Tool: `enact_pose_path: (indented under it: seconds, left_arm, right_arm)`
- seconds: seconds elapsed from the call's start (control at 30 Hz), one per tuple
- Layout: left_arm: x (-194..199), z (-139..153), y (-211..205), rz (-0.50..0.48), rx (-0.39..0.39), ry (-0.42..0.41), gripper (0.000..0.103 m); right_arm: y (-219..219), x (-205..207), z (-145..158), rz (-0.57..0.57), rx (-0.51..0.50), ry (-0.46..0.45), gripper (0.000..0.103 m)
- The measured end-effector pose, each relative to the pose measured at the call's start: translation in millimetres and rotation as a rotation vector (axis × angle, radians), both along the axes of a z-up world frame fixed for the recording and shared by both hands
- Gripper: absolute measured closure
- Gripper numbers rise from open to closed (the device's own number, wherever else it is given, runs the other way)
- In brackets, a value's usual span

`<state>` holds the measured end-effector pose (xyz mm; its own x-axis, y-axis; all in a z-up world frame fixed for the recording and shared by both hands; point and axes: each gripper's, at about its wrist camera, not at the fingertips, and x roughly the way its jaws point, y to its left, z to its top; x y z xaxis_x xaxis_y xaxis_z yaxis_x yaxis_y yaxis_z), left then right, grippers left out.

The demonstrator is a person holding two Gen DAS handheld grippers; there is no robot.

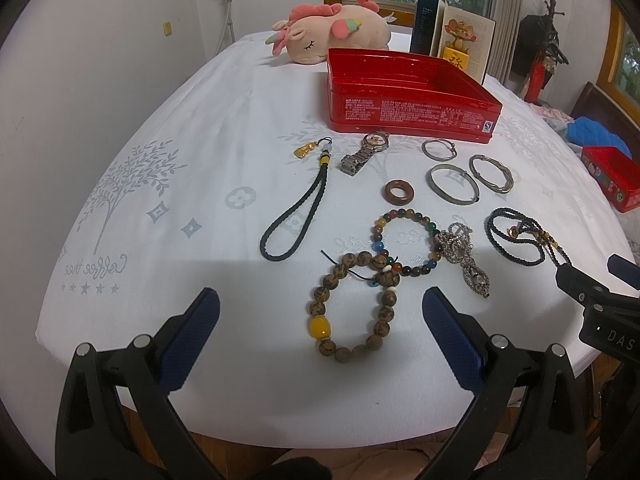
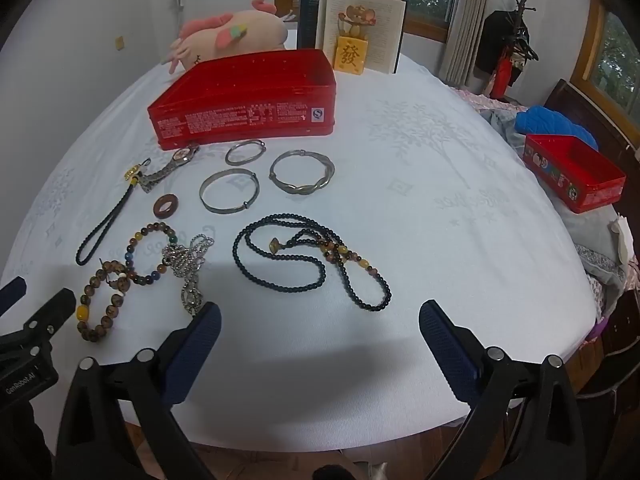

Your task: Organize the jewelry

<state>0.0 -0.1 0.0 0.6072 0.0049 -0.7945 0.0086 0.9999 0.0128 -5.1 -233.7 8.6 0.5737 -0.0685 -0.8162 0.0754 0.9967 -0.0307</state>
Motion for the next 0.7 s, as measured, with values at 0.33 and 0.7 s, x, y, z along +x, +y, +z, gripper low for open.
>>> enact_pose_path:
  seconds: [0.33,0.7]
  left_arm:
    - [0.0,0.0,0.0,0.001,0.001,-0.001,0.003]
    - [-0.1,0.1,0.0,0.000,0.001,-0.001,0.003]
  right_arm:
    - [1.3,-2.2,-0.1,0.000,-0.001,-0.002,0.004]
    - [0.5,-1.1,0.6,0.000,0.000,-0.001,0.004]
